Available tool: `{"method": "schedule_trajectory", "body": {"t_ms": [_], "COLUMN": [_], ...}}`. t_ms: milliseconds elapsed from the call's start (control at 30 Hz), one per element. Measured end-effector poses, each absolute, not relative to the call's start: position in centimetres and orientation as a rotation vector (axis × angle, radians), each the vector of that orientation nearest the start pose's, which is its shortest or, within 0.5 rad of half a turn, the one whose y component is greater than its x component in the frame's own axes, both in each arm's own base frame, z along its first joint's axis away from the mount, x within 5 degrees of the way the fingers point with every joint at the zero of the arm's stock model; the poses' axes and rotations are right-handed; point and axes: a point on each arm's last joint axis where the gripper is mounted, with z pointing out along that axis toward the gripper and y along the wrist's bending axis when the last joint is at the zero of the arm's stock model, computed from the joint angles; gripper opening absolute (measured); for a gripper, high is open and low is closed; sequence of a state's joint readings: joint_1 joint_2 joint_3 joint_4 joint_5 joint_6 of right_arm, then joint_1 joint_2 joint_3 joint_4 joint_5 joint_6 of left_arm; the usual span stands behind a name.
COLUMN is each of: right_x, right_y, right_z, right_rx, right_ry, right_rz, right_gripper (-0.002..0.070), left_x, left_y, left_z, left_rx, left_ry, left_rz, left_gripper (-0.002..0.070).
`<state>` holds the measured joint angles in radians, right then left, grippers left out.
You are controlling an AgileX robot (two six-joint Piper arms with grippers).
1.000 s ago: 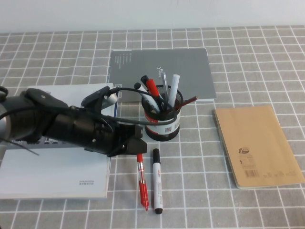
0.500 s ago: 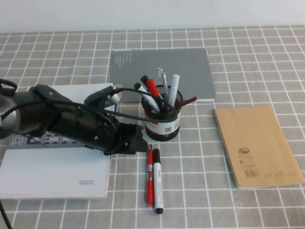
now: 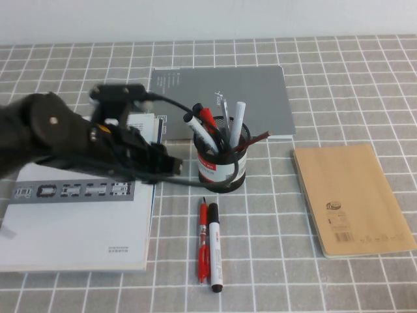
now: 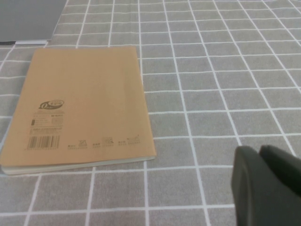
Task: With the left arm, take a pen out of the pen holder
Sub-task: 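Take a marker out of the pen holder and lay it on the table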
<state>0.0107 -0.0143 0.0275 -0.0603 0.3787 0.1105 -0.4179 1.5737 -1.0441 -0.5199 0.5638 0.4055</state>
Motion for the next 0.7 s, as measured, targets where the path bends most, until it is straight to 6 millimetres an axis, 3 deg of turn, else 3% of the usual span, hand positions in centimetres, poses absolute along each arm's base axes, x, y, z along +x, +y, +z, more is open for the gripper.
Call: {"method": "schedule_trajectory", "body": {"t_ms": [133, 267, 500, 700], "right_x": [5.2, 5.2, 5.2, 5.2], "right_y": [-0.1, -0.1, -0.1, -0.1], "right_z": [17.1, 17.1, 17.1, 17.1], "right_rx": [0.056, 0.056, 0.056, 0.056], "right_ry": [1.874, 1.874, 1.874, 1.874], "right_rz": [0.024, 0.024, 0.024, 0.024], "right_gripper": [-0.0013, -0.0013, -0.0013, -0.0013], "left_x": [26.1, 22.5, 16.6, 13.5], "left_y": [-14.7, -13.6, -10.5, -8.5], "left_z": [28.6, 30.2, 29.4, 31.0], "left_rx": [0.617, 0.653, 0.567, 0.521], "left_ry": [2.289, 2.136, 2.003, 1.943], "left_rz": [-0.407, -0.351, -0.35, -0.377], "left_gripper": [0.0116, 0.0022, 0.0001, 0.0]}}
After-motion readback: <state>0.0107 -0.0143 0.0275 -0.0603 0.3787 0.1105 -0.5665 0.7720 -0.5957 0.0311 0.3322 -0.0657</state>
